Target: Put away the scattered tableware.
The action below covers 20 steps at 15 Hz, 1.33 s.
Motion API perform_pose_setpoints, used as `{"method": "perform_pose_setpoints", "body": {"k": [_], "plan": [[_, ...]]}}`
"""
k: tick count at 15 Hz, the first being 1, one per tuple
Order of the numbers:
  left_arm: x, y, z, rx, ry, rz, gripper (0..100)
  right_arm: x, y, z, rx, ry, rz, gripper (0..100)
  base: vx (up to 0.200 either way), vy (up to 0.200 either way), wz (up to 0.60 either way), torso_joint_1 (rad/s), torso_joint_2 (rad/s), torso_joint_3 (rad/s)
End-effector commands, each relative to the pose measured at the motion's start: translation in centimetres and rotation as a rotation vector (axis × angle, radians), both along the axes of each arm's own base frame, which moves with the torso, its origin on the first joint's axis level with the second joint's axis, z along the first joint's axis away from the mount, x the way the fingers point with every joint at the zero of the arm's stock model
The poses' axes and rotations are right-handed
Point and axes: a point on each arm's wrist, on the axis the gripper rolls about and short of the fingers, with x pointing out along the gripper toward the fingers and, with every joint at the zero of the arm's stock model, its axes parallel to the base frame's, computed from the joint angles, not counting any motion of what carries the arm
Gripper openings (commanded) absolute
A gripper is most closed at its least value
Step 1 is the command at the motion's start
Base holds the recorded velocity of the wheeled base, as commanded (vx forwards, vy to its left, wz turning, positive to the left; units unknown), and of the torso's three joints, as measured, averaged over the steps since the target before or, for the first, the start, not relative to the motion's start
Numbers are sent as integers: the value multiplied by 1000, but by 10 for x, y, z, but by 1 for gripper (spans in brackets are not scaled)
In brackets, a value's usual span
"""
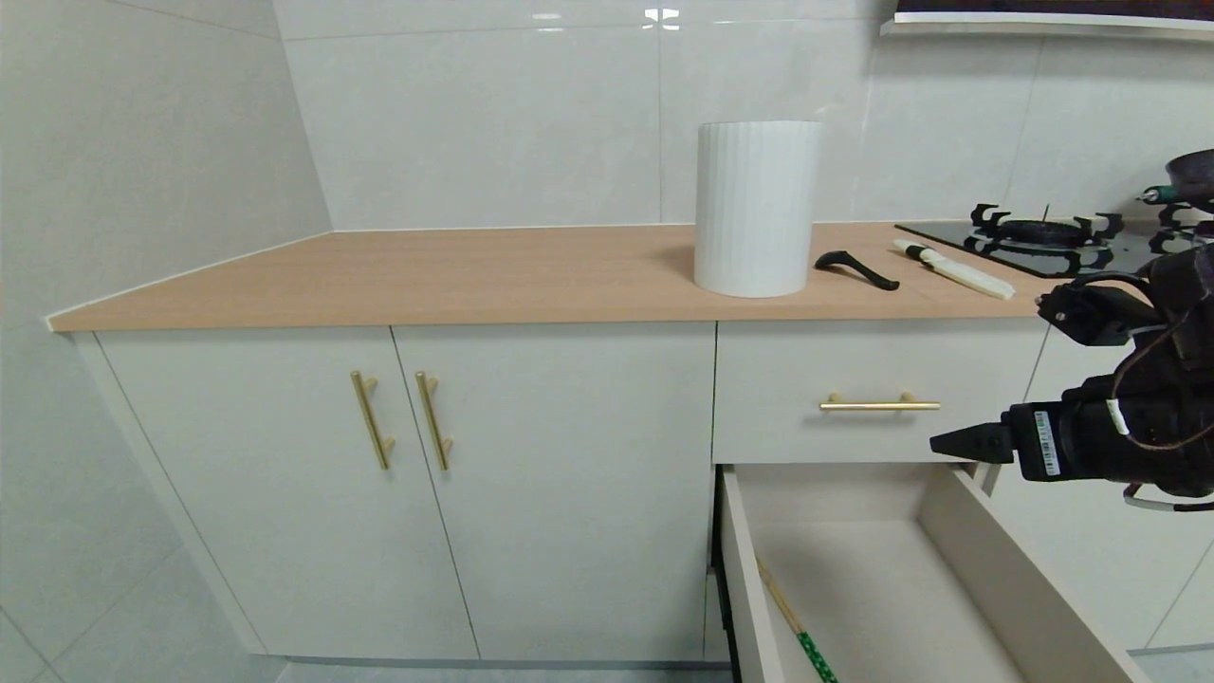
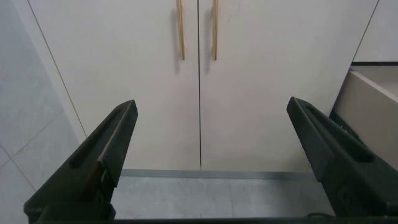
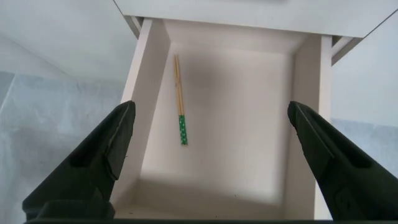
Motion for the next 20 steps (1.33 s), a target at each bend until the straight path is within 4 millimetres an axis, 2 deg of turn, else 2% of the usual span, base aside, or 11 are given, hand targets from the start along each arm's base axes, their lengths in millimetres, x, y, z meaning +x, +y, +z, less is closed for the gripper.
{"method": "perform_pose_setpoints", "body": {"k": [1, 4, 17, 20], "plan": [[0, 0, 0, 0, 0, 0, 100, -2, 0, -1, -2, 2, 2, 100, 0, 0, 0, 61, -246, -193], [0, 0, 0, 0, 0, 0, 100, -2, 0, -2, -4, 5, 3, 100, 0, 0, 0, 61, -269, -271], [0, 0, 0, 0, 0, 0, 100, -2, 0, -8, -23, 25, 21, 100, 0, 0, 0, 186, -488, -280], [0, 0, 0, 0, 0, 0, 100, 1, 0, -8, -23, 20, 20, 100, 0, 0, 0, 92, -212, -121]]}}
